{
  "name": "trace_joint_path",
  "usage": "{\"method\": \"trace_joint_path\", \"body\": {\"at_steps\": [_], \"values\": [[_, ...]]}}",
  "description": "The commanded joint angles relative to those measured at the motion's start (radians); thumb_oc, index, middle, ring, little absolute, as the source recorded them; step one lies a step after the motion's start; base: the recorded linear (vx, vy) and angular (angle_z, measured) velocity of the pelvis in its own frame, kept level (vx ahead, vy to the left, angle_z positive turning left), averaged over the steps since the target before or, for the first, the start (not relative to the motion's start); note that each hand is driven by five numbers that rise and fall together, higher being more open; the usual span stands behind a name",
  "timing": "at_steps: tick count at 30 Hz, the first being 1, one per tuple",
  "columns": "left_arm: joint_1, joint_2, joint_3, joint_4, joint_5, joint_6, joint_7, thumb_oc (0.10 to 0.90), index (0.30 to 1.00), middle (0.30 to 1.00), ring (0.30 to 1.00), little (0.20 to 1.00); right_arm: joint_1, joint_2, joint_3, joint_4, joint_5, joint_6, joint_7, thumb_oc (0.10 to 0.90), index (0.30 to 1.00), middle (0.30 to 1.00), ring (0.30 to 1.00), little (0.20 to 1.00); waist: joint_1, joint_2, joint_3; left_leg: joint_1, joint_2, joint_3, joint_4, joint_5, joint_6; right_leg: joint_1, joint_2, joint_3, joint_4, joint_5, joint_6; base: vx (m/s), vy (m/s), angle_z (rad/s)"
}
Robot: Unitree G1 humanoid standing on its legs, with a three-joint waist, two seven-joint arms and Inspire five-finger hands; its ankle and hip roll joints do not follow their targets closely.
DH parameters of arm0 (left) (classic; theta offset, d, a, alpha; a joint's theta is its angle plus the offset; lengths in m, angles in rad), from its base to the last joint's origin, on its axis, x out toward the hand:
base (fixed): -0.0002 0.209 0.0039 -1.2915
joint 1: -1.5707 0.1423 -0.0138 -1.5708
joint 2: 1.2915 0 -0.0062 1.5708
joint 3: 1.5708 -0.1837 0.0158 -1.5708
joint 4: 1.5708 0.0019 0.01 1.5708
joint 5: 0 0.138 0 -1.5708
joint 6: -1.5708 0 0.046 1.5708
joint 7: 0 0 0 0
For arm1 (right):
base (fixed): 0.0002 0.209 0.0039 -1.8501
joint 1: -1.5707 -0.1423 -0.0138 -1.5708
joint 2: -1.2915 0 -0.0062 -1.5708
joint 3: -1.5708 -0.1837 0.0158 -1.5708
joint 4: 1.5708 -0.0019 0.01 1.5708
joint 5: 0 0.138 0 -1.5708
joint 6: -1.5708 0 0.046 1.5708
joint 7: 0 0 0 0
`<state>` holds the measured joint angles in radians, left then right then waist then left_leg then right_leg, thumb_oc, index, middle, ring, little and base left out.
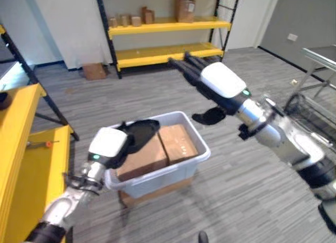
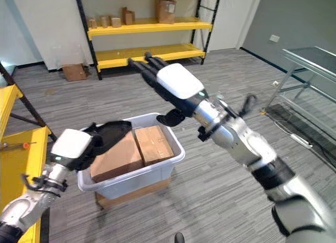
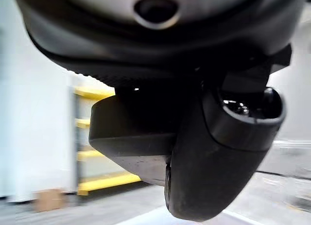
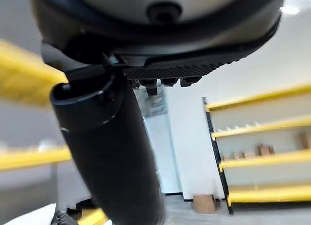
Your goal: Move parts from the plastic box to the shelf.
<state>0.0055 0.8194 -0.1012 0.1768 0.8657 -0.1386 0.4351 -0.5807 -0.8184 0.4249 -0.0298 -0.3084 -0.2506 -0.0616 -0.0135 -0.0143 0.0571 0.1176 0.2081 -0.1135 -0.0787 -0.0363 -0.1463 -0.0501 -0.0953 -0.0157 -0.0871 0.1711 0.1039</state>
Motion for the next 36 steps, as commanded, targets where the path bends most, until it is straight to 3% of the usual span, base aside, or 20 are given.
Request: {"method": "trace_joint_path", "body": {"at_steps": [1,5,8,14,16,19,20,21,25,30,33,36], "values": [[-0.119,0.089,0.091,-0.130,-0.066,-0.009,0.139,0.400,0.300,0.300,0.300,0.300,-0.055,-0.002,-0.107,-0.071,0.125,-0.036,-0.040,0.900,1.000,1.000,1.000,1.000,-0.003,-0.002,-0.049,-0.046,-0.020,-0.096,0.005,0.057,0.060,0.026,-0.004,-0.036,0.172,-0.213,0.021,0.01,-0.073,0.16],[-0.062,0.074,0.163,-0.187,-0.074,-0.008,0.155,0.400,0.300,0.300,0.300,0.300,0.011,0.030,-0.150,-0.139,0.224,-0.057,-0.005,0.900,1.000,1.000,1.000,1.000,0.000,0.002,-0.033,-0.065,0.000,-0.117,0.017,0.066,0.055,-0.010,0.023,-0.042,0.239,-0.256,0.002,-0.01,-0.098,0.08],[-0.024,0.068,0.199,-0.227,-0.078,-0.014,0.166,0.400,0.300,0.300,0.300,0.300,0.002,0.046,-0.124,-0.155,0.287,-0.064,0.022,0.900,1.000,1.000,1.000,1.000,0.016,-0.002,-0.011,-0.092,0.010,-0.139,0.048,0.082,0.052,-0.038,0.041,-0.048,0.283,-0.278,-0.014,-0.05,-0.154,0.04],[0.057,0.071,0.263,-0.345,-0.066,-0.043,0.192,0.400,0.300,0.300,0.300,0.300,-0.088,0.071,-0.059,-0.170,0.387,-0.079,0.024,0.900,1.000,1.000,1.000,1.000,0.097,0.003,0.053,-0.189,0.032,-0.227,0.080,0.271,0.006,-0.057,0.079,-0.110,0.277,-0.302,-0.062,-0.08,-0.175,0.14],[0.067,0.077,0.282,-0.391,-0.066,-0.054,0.188,0.400,0.300,0.300,0.300,0.300,-0.112,0.062,-0.046,-0.171,0.374,-0.075,0.009,0.900,1.000,1.000,1.000,1.000,0.119,0.014,0.079,-0.238,0.019,-0.213,0.080,0.362,0.001,-0.055,0.063,-0.169,0.252,-0.295,-0.072,-0.14,-0.070,0.63],[0.055,0.065,0.281,-0.410,-0.061,-0.061,0.199,0.400,0.300,0.300,0.300,0.300,-0.107,0.065,-0.039,-0.167,0.354,-0.073,-0.002,0.900,1.000,1.000,1.000,1.000,0.123,0.020,0.083,-0.239,0.010,-0.109,0.090,0.334,0.016,-0.049,0.038,-0.219,0.217,-0.281,-0.070,-0.10,-0.033,1.07],[0.054,0.065,0.281,-0.410,-0.061,-0.061,0.199,0.400,0.300,0.300,0.300,0.300,-0.107,0.065,-0.039,-0.167,0.354,-0.073,-0.002,0.900,1.000,1.000,1.000,1.000,0.123,0.021,0.082,-0.241,0.010,-0.110,0.091,0.335,0.016,-0.050,0.038,-0.220,0.214,-0.278,-0.070,-0.14,-0.046,1.04],[0.037,0.047,0.265,-0.422,-0.067,-0.078,0.208,0.400,0.300,0.300,0.300,0.300,-0.057,0.085,-0.047,-0.166,0.347,-0.076,-0.010,0.900,1.000,1.000,1.000,1.000,0.123,0.022,0.077,-0.205,-0.015,-0.063,0.183,0.272,0.029,-0.054,0.013,-0.261,0.187,-0.256,-0.073,-0.16,-0.067,0.94],[0.018,0.044,0.263,-0.440,-0.051,-0.078,0.215,0.400,0.300,0.300,0.300,0.300,0.020,0.119,-0.069,-0.174,0.351,-0.075,0.008,0.900,1.000,1.000,1.000,1.000,0.097,0.026,0.051,-0.116,-0.038,-0.014,0.265,0.185,0.043,-0.063,-0.010,-0.349,0.160,-0.238,-0.074,-0.10,-0.007,0.67],[0.036,0.017,0.265,-0.459,-0.042,-0.077,0.220,0.400,0.300,0.300,0.300,0.300,0.096,0.146,-0.128,-0.184,0.352,-0.067,0.003,0.900,1.000,1.000,1.000,1.000,0.072,0.054,0.034,-0.069,-0.030,-0.003,0.159,0.137,0.038,-0.038,-0.042,-0.420,0.182,-0.232,-0.050,0.00,0.114,0.89],[0.047,0.016,0.260,-0.465,-0.037,-0.079,0.221,0.400,0.300,0.300,0.300,0.300,0.122,0.157,-0.139,-0.186,0.350,-0.068,0.002,0.900,1.000,1.000,1.000,1.000,0.077,0.057,0.027,-0.062,-0.027,-0.005,0.112,0.130,0.034,-0.018,-0.052,-0.433,0.177,-0.226,-0.043,0.05,0.141,0.52],[0.057,0.018,0.262,-0.469,-0.036,-0.072,0.219,0.400,0.300,0.300,0.300,0.300,0.171,0.172,-0.165,-0.193,0.340,-0.064,0.001,0.900,1.000,1.000,1.000,1.000,0.092,0.047,0.014,-0.051,-0.037,-0.022,0.053,0.079,0.042,0.024,-0.075,-0.450,0.176,-0.235,-0.022,0.11,0.140,0.53]]}}
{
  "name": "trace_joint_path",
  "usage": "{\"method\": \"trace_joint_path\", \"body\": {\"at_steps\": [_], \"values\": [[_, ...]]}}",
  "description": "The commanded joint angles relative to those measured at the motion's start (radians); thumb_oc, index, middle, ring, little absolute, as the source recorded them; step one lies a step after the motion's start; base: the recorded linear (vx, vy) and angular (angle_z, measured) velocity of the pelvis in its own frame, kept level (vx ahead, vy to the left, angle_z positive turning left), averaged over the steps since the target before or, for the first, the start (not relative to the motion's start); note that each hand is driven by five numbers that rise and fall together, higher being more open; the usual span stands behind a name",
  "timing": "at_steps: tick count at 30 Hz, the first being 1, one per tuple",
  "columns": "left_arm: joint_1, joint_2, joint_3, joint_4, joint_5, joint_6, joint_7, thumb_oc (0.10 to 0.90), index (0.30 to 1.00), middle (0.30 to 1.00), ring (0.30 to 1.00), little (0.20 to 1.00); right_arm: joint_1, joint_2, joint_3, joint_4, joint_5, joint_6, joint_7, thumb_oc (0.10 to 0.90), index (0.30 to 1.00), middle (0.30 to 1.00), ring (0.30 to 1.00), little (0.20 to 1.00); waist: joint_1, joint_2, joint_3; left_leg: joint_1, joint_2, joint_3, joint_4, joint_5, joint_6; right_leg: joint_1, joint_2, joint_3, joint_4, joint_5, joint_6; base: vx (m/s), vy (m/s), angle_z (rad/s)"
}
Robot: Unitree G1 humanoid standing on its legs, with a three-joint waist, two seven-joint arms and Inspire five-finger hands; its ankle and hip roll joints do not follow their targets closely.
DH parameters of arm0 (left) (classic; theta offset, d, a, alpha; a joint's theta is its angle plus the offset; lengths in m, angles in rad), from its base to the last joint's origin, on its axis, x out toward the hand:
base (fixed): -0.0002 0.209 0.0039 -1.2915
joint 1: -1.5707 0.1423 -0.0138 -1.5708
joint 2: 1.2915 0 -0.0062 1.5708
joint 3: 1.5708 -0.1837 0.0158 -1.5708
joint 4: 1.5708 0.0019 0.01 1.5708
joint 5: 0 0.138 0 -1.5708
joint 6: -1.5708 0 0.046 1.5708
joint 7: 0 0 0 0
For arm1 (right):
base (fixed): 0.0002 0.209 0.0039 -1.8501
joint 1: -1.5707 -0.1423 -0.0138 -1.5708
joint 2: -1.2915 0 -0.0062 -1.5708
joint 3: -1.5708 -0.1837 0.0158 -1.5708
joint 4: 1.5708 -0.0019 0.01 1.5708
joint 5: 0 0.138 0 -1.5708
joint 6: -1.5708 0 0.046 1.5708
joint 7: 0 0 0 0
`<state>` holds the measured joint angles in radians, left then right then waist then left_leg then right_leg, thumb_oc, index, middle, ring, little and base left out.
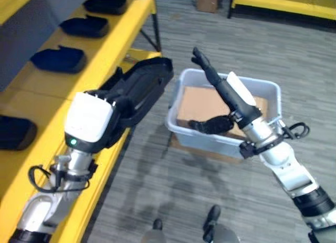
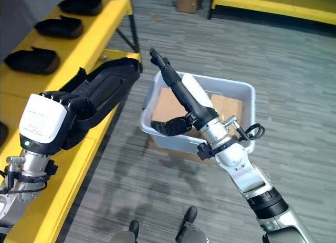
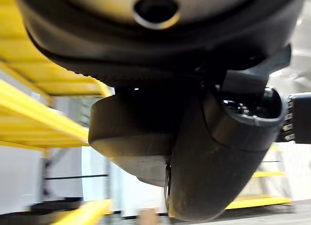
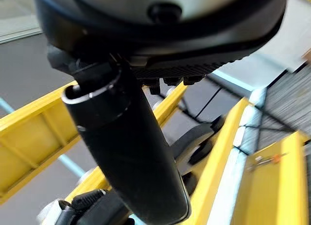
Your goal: Move parts from the plastic box to the shelf.
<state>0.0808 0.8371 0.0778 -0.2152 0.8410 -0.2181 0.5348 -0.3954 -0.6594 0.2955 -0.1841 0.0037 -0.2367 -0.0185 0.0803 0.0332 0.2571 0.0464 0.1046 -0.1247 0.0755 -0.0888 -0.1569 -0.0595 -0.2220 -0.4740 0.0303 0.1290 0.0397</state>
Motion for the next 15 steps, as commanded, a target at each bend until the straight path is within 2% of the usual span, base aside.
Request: {"method": "trace_joint_path", "body": {"at_steps": [1,7,10,11,15], "values": [[-0.012,0.001,0.080,-0.076,-0.003,0.014,0.123,0.400,0.300,0.300,0.300,0.300,-0.001,0.021,-0.036,-0.040,0.019,-0.074,-0.041,0.900,1.000,1.000,1.000,1.000,0.007,-0.009,-0.188,0.022,0.053,-0.022,-0.122,0.101,0.062,0.048,0.038,-0.006,0.054,-0.183,0.052,0.02,0.227,0.63],[0.006,0.016,0.101,-0.090,0.003,0.022,0.123,0.400,0.300,0.300,0.300,0.300,0.008,0.052,-0.027,-0.027,0.017,-0.059,-0.035,0.900,1.000,1.000,1.000,1.000,0.045,-0.040,-0.200,0.005,-0.006,-0.063,-0.142,0.058,0.091,0.080,-0.013,-0.037,0.015,-0.120,0.097,-0.02,0.177,0.25],[0.012,0.031,0.111,-0.093,0.009,0.027,0.123,0.400,0.300,0.300,0.300,0.300,-0.001,0.069,-0.013,-0.024,0.007,-0.056,-0.033,0.900,1.000,1.000,1.000,1.000,0.058,-0.054,-0.201,-0.007,-0.048,-0.074,-0.116,0.036,0.113,0.087,-0.045,-0.037,-0.003,-0.081,0.121,-0.07,0.229,0.18],[0.012,0.035,0.111,-0.096,0.009,0.029,0.125,0.400,0.300,0.300,0.300,0.300,-0.005,0.074,-0.008,-0.023,0.002,-0.055,-0.035,0.900,1.000,1.000,1.000,1.000,0.066,-0.057,-0.196,-0.018,-0.070,-0.073,-0.105,0.043,0.122,0.080,-0.066,-0.055,-0.006,-0.050,0.119,-0.12,0.271,0.18],[0.007,0.064,0.114,-0.094,0.021,0.030,0.129,0.400,0.300,0.300,0.300,0.300,-0.019,0.101,0.004,-0.021,-0.023,-0.054,-0.042,0.900,1.000,1.000,1.000,1.000,0.069,-0.072,-0.196,-0.034,-0.134,-0.072,-0.057,0.016,0.154,0.074,-0.118,-0.033,-0.004,-0.004,0.148,-0.06,0.263,0.18]]}}
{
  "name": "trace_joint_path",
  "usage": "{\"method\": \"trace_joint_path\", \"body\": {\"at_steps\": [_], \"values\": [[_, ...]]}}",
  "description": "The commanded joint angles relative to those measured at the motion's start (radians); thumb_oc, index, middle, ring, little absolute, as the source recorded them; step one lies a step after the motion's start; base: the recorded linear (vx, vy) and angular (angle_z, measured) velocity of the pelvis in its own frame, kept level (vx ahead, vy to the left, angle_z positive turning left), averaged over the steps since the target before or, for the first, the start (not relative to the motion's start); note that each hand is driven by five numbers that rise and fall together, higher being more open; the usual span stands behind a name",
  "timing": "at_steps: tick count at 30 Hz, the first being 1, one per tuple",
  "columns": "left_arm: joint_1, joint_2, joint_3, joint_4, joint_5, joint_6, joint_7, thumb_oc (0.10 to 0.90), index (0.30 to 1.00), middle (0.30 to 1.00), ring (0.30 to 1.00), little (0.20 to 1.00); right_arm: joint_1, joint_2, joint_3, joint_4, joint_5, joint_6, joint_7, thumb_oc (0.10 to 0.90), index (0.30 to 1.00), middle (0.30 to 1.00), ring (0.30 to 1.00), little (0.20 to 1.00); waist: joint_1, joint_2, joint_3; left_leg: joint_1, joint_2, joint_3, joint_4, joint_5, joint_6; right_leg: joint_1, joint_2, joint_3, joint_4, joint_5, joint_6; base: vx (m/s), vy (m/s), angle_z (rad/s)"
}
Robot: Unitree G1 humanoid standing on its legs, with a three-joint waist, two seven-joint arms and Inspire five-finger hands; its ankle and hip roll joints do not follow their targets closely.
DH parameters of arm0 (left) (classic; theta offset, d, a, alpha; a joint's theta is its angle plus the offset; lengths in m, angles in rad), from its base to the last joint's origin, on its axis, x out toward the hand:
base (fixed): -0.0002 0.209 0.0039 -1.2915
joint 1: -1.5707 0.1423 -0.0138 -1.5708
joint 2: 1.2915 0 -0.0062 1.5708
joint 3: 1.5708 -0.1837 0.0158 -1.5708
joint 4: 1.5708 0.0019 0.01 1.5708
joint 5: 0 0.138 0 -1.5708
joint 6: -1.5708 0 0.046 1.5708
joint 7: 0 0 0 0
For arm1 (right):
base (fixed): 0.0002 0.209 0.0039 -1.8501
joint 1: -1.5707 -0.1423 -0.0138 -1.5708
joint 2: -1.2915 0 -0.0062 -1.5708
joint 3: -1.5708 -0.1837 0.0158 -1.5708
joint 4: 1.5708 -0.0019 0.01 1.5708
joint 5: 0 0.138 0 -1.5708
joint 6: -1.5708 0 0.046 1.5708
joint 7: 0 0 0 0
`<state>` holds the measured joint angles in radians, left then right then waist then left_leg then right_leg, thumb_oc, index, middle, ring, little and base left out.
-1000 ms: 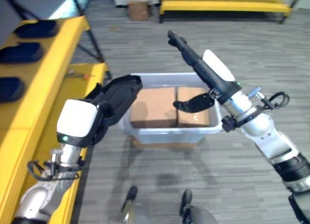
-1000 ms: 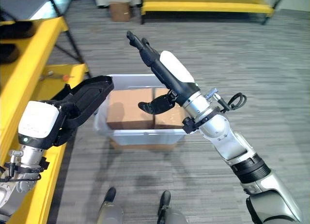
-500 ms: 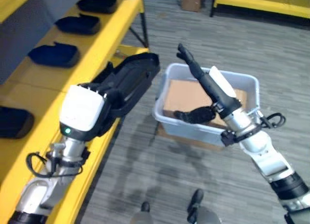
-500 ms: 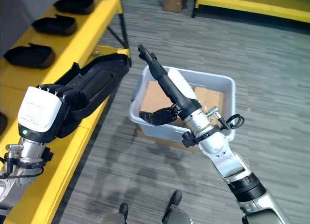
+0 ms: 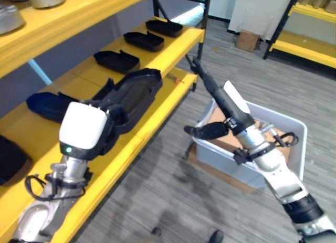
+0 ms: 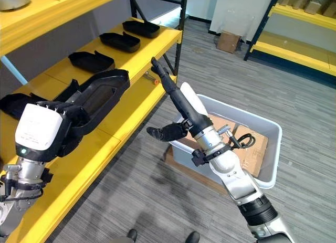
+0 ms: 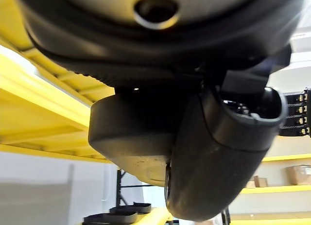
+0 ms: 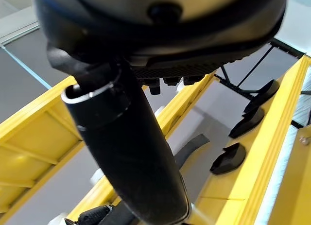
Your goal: Move parts from the plastic box to the shelf.
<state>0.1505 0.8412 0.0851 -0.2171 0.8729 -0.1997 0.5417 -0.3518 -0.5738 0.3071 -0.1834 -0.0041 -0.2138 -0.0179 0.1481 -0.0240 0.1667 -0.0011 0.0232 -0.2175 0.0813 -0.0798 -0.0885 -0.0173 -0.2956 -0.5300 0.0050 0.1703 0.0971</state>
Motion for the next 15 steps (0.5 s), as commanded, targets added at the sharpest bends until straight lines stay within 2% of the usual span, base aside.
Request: {"method": "trace_joint_path", "body": {"at_steps": [1,3,4,6,7,8,11,13,14,15], "values": [[-0.071,0.068,0.103,-0.094,-0.008,0.013,0.124,0.400,0.300,0.300,0.300,0.300,-0.065,0.020,-0.005,-0.023,-0.027,-0.077,-0.047,0.900,1.000,1.000,1.000,1.000,0.000,-0.016,-0.106,0.014,-0.070,0.018,-0.056,0.002,0.095,0.030,-0.058,0.034,0.025,-0.032,0.097,-0.04,0.340,0.12],[-0.087,0.093,0.093,-0.094,0.003,0.018,0.131,0.400,0.300,0.300,0.300,0.300,-0.068,0.036,0.003,-0.024,-0.037,-0.076,-0.049,0.900,1.000,1.000,1.000,1.000,-0.012,-0.011,-0.105,0.025,-0.098,0.023,-0.053,-0.006,0.119,0.016,-0.085,0.074,0.055,-0.018,0.100,-0.04,0.365,0.03],[-0.102,0.106,0.079,-0.087,0.011,0.018,0.128,0.400,0.300,0.300,0.300,0.300,-0.053,0.041,0.003,-0.029,-0.049,-0.076,-0.049,0.900,1.000,1.000,1.000,1.000,-0.031,-0.010,-0.103,0.034,-0.111,0.021,-0.064,0.002,0.128,0.001,-0.091,0.135,0.075,0.002,0.098,-0.06,0.282,-0.02],[-0.121,0.111,0.059,-0.085,0.015,0.015,0.128,0.400,0.300,0.300,0.300,0.300,-0.060,0.046,0.010,-0.029,-0.059,-0.075,-0.053,0.900,1.000,1.000,1.000,1.000,-0.057,-0.005,-0.099,0.033,-0.116,0.019,-0.064,0.010,0.137,-0.026,-0.054,0.241,0.084,0.000,0.084,-0.05,0.166,0.03],[-0.122,0.111,0.060,-0.084,0.015,0.015,0.129,0.400,0.300,0.300,0.300,0.300,-0.061,0.046,0.010,-0.028,-0.060,-0.075,-0.054,0.900,1.000,1.000,1.000,1.000,-0.055,-0.006,-0.099,0.029,-0.118,0.022,-0.063,0.014,0.137,-0.033,-0.055,0.245,0.084,0.005,0.082,-0.08,0.117,0.06],[-0.123,0.108,0.050,-0.079,0.009,0.013,0.130,0.400,0.300,0.300,0.300,0.300,-0.084,0.055,0.025,-0.026,-0.062,-0.075,-0.058,0.900,1.000,1.000,1.000,1.000,-0.058,0.005,-0.090,0.023,-0.115,0.033,-0.060,0.026,0.147,-0.063,-0.013,0.289,0.116,-0.027,0.067,-0.14,0.127,0.06],[-0.110,0.089,0.060,-0.082,0.004,0.018,0.135,0.400,0.300,0.300,0.300,0.300,-0.100,0.079,0.043,-0.013,-0.053,-0.074,-0.053,0.900,1.000,1.000,1.000,1.000,-0.048,0.025,-0.088,0.014,-0.105,0.055,-0.062,0.039,0.164,-0.066,0.075,0.274,0.240,-0.171,0.022,-0.11,0.078,-0.48],[-0.105,0.080,0.068,-0.076,-0.004,0.022,0.135,0.400,0.300,0.300,0.300,0.300,-0.107,0.089,0.059,-0.003,-0.039,-0.079,-0.046,0.900,1.000,1.000,1.000,1.000,-0.055,0.017,-0.096,0.003,-0.109,0.059,-0.064,0.053,0.169,-0.068,0.175,0.311,0.305,-0.250,0.004,-0.07,-0.016,-0.41],[-0.105,0.080,0.069,-0.076,-0.004,0.022,0.135,0.400,0.300,0.300,0.300,0.300,-0.109,0.090,0.060,-0.002,-0.039,-0.079,-0.046,0.900,1.000,1.000,1.000,1.000,-0.054,0.016,-0.096,0.000,-0.109,0.061,-0.063,0.056,0.168,-0.072,0.176,0.312,0.306,-0.247,0.002,-0.07,-0.049,-0.24],[-0.088,0.080,0.084,-0.083,-0.002,0.025,0.134,0.400,0.300,0.300,0.300,0.300,-0.115,0.092,0.071,0.005,-0.037,-0.082,-0.047,0.900,1.000,1.000,1.000,1.000,-0.048,0.006,-0.108,-0.009,-0.112,0.068,-0.066,0.062,0.163,-0.065,0.213,0.326,0.271,-0.267,-0.002,-0.07,-0.071,-0.19]]}}
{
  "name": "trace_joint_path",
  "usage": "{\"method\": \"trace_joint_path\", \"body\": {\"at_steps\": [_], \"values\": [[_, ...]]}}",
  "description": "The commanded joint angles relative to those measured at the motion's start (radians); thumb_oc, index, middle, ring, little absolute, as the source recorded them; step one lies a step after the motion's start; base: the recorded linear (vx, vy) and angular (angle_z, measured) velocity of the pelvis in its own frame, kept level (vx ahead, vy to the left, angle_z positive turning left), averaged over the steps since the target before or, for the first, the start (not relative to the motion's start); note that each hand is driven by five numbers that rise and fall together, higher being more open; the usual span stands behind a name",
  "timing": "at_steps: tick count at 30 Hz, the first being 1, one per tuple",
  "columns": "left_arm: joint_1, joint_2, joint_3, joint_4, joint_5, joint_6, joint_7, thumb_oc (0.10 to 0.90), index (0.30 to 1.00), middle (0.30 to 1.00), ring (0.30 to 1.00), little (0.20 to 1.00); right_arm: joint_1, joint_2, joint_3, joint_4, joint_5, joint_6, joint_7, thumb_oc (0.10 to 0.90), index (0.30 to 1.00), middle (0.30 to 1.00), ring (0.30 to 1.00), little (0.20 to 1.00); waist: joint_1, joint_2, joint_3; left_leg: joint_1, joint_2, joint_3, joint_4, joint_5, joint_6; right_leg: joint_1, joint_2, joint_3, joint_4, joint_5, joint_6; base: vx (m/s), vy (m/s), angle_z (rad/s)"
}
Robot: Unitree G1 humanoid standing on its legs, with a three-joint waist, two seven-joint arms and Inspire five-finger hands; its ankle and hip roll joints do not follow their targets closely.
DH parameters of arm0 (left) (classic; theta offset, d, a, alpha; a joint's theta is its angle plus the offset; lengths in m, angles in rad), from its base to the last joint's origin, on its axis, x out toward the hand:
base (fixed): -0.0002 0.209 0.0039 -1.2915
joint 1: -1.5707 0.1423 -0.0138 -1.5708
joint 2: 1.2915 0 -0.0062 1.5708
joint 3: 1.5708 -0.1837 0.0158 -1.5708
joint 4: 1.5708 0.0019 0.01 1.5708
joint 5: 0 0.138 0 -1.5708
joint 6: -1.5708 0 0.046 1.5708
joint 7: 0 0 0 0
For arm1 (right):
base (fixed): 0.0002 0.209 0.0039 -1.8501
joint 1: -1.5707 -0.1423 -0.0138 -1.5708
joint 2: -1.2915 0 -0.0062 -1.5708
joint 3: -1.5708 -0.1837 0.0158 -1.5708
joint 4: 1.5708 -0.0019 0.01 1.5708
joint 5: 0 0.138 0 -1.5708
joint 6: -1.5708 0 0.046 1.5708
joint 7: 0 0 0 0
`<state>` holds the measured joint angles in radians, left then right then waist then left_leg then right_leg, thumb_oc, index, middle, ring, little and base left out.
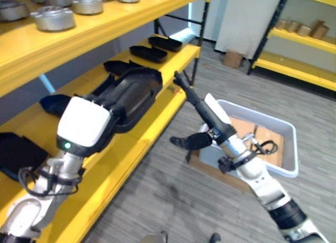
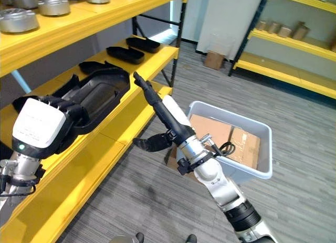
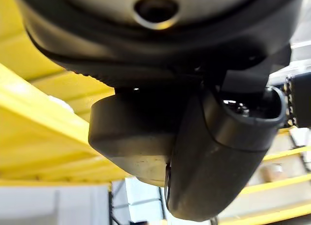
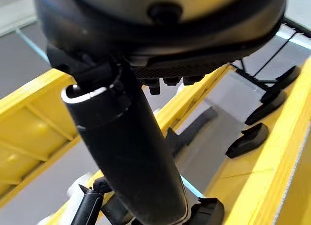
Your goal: Move parts from the plastic box to the shelf.
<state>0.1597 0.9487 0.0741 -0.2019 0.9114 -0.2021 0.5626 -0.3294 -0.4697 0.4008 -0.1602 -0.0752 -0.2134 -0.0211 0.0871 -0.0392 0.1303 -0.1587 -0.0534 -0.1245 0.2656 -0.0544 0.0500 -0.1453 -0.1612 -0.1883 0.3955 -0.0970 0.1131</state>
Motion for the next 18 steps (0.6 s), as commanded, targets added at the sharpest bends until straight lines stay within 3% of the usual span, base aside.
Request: {"method": "trace_joint_path", "body": {"at_steps": [1,4,8,11,18], "values": [[-0.084,-0.033,0.103,-0.097,-0.041,0.030,0.116,0.400,0.300,0.300,0.300,0.300,-0.142,-0.012,-0.017,-0.019,0.035,-0.085,-0.047,0.900,1.000,1.000,1.000,1.000,0.017,0.013,-0.081,0.146,-0.037,-0.019,-0.258,0.040,0.020,0.079,0.090,-0.010,-0.167,0.003,-0.027,-0.09,-0.126,-0.21],[-0.056,-0.033,0.131,-0.104,-0.028,0.033,0.122,0.400,0.300,0.300,0.300,0.300,-0.140,-0.015,-0.009,-0.026,0.045,-0.092,-0.049,0.900,1.000,1.000,1.000,1.000,0.031,-0.009,-0.095,0.122,-0.028,-0.001,-0.266,0.053,-0.001,0.118,0.115,0.014,-0.311,0.026,-0.023,-0.10,-0.178,-0.32],[-0.048,-0.063,0.133,-0.119,-0.035,0.034,0.126,0.400,0.300,0.300,0.300,0.300,-0.157,-0.026,-0.008,-0.034,0.063,-0.085,-0.059,0.900,1.000,1.000,1.000,1.000,0.039,-0.008,-0.098,0.107,-0.003,0.024,-0.305,0.094,-0.030,0.151,0.129,0.016,-0.424,0.079,-0.021,-0.10,-0.123,-0.21],[-0.063,-0.067,0.105,-0.117,-0.038,0.024,0.116,0.400,0.300,0.300,0.300,0.300,-0.143,-0.043,-0.029,-0.052,0.077,-0.093,-0.074,0.900,1.000,1.000,1.000,1.000,0.033,-0.003,-0.080,0.076,0.010,0.014,-0.303,0.126,-0.058,0.160,0.139,0.011,-0.466,0.095,-0.032,-0.14,-0.129,0.00],[-0.108,-0.071,0.046,-0.128,-0.029,0.018,0.114,0.400,0.300,0.300,0.300,0.300,-0.139,-0.068,-0.057,-0.057,0.067,-0.101,-0.111,0.900,1.000,1.000,1.000,1.000,0.036,0.019,-0.052,0.009,0.012,-0.047,-0.275,0.181,-0.104,0.175,0.132,-0.077,-0.483,0.088,-0.049,-0.11,-0.091,0.41]]}}
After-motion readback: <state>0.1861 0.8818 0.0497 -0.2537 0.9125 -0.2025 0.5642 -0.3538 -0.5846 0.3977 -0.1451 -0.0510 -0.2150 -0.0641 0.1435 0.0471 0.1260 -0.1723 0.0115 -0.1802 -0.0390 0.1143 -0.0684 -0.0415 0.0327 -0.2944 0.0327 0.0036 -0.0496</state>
